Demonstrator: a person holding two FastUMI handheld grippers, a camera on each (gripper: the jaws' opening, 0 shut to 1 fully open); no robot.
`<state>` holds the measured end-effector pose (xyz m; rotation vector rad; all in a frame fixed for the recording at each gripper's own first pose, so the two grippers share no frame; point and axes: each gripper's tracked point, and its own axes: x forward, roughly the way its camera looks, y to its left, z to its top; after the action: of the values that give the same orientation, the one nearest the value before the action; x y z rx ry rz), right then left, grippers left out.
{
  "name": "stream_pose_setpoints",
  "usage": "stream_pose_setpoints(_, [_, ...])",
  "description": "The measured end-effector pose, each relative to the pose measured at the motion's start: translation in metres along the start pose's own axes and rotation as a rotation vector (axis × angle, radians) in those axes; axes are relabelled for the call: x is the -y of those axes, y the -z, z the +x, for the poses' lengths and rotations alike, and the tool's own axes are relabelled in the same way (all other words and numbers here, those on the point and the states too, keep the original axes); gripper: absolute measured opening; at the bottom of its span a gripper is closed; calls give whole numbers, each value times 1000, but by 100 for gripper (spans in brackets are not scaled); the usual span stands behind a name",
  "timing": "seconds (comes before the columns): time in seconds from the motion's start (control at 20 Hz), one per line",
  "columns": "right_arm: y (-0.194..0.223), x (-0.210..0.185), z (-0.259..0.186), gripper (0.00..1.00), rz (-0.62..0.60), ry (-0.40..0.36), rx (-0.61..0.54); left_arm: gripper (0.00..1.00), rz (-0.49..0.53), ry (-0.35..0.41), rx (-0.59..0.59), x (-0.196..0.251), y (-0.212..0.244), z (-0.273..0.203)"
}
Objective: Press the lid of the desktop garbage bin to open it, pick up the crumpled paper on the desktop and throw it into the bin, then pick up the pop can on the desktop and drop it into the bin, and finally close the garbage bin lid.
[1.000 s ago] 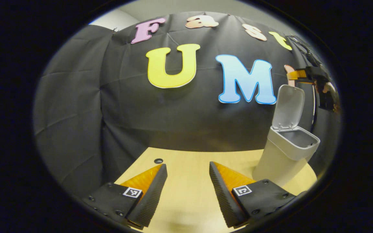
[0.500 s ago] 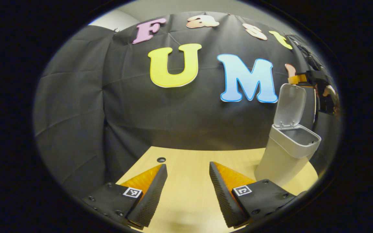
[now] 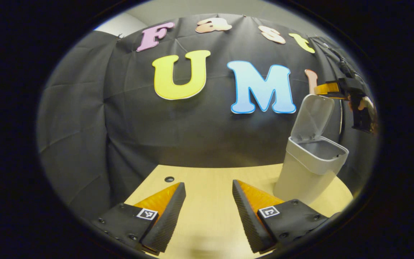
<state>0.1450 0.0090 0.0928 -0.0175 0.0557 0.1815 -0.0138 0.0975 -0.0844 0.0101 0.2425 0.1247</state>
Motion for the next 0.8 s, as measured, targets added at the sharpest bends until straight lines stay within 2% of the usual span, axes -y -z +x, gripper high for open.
stream_pose_setpoints(0.3, [18,-2,-21,87,8,-29,-33,84,-8,24,2,12,2,-6])
stream_pose_setpoints(0.35, [21,-3,-25,87,8,-34,-39,87,-7,28,1,14,2,-6])
stream_pose_setpoints(0.8, [68,-8,-39,87,1,-59,-146,87,-10,35,-4,23,6,-12])
